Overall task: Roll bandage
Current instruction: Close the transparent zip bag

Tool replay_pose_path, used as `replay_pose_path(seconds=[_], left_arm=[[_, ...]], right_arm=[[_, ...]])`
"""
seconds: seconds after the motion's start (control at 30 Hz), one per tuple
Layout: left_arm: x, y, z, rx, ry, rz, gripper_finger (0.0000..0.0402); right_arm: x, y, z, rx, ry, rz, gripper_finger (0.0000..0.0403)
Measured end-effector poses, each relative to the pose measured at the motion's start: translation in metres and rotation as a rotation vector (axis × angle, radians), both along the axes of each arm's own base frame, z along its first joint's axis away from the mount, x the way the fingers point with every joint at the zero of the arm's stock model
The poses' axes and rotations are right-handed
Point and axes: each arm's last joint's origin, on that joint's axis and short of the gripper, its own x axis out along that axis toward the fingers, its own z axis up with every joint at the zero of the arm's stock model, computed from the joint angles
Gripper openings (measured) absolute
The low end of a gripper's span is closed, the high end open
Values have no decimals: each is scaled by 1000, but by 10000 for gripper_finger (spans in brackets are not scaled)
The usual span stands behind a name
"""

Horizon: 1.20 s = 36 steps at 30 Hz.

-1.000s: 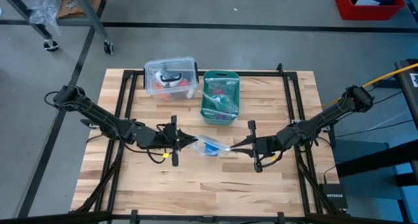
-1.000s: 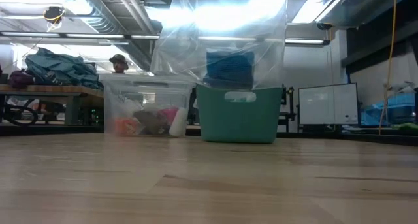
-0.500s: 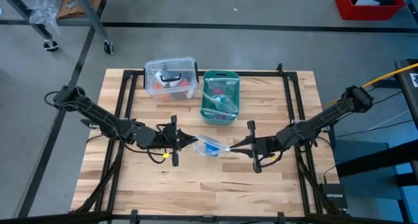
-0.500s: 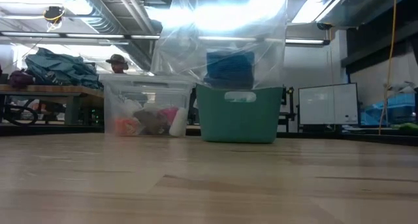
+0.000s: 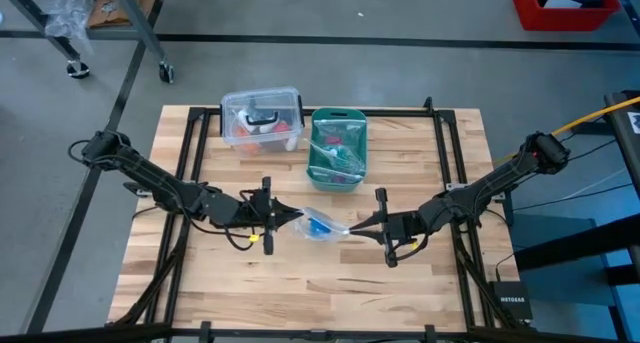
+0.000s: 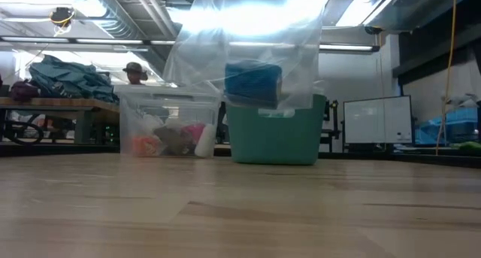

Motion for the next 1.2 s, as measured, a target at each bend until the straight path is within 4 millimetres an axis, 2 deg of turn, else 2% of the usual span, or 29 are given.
replay_pose_path(seconds=[0.13,0.4,0.53,0.7,0.83,1.0,1.2], left_arm=[[0,0,0,-1,-2,0,0],[0,0,6,-28,-60,0,19],[0,-1,13,-59,-127,-3,49],[-1,-5,19,-103,-180,-107,100],[-1,-7,18,-145,-172,-150,131],[3,-3,15,-122,-162,-131,144],[26,10,-5,-80,-134,-58,139]], right_arm=[[0,0,0,-1,0,-10,6],[0,-1,0,4,0,-34,4],[-2,-4,1,19,18,-77,3],[-10,-10,1,29,75,-167,2],[-20,-17,3,16,115,-217,1],[-31,-23,9,9,132,-227,1],[-39,-27,12,-8,284,-251,1]])
